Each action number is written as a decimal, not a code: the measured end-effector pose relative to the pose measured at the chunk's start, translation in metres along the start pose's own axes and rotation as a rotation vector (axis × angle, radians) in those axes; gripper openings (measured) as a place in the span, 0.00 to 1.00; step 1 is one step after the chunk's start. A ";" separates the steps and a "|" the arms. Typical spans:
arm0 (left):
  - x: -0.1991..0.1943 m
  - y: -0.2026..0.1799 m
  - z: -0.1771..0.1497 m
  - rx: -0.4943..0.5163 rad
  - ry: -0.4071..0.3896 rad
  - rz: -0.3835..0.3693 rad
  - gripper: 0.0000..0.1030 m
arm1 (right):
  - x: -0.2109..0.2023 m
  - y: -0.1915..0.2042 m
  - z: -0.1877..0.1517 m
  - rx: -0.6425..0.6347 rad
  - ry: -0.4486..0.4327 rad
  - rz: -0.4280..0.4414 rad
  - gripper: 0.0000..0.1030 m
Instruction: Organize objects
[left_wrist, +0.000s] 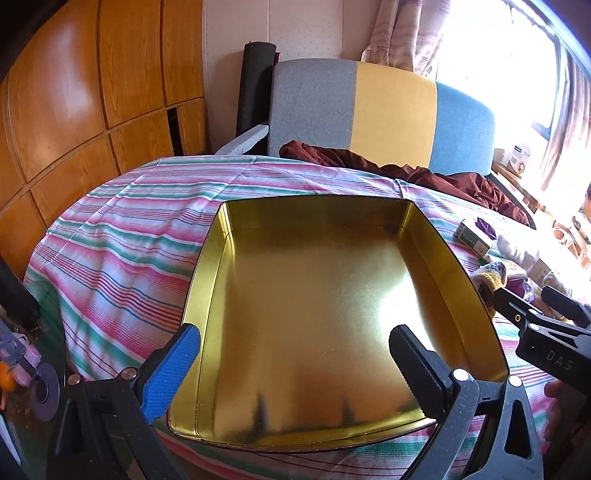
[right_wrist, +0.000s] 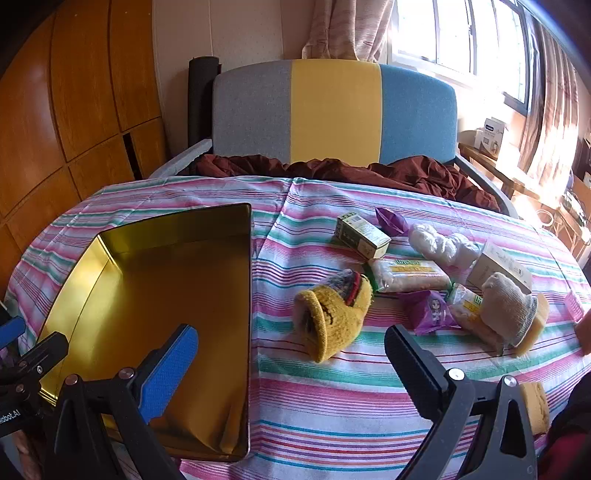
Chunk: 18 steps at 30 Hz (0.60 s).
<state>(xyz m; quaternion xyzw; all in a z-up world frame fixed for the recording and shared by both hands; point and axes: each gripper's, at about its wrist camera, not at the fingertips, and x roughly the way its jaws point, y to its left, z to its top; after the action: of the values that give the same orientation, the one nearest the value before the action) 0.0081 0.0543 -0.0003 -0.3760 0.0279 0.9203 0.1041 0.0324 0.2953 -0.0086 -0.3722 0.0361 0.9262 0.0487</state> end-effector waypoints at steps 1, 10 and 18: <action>0.000 -0.002 0.001 0.006 -0.002 -0.002 1.00 | 0.000 -0.006 0.001 0.004 0.001 -0.008 1.00; -0.003 -0.035 0.014 0.120 -0.027 -0.065 1.00 | -0.003 -0.088 0.004 0.116 0.057 -0.090 1.00; -0.005 -0.090 0.031 0.273 -0.047 -0.187 1.00 | -0.009 -0.185 0.010 0.265 0.085 -0.210 1.00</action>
<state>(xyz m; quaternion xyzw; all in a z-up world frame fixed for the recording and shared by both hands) 0.0090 0.1458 0.0279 -0.3378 0.1150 0.9028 0.2399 0.0540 0.4795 -0.0012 -0.4030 0.1207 0.8866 0.1923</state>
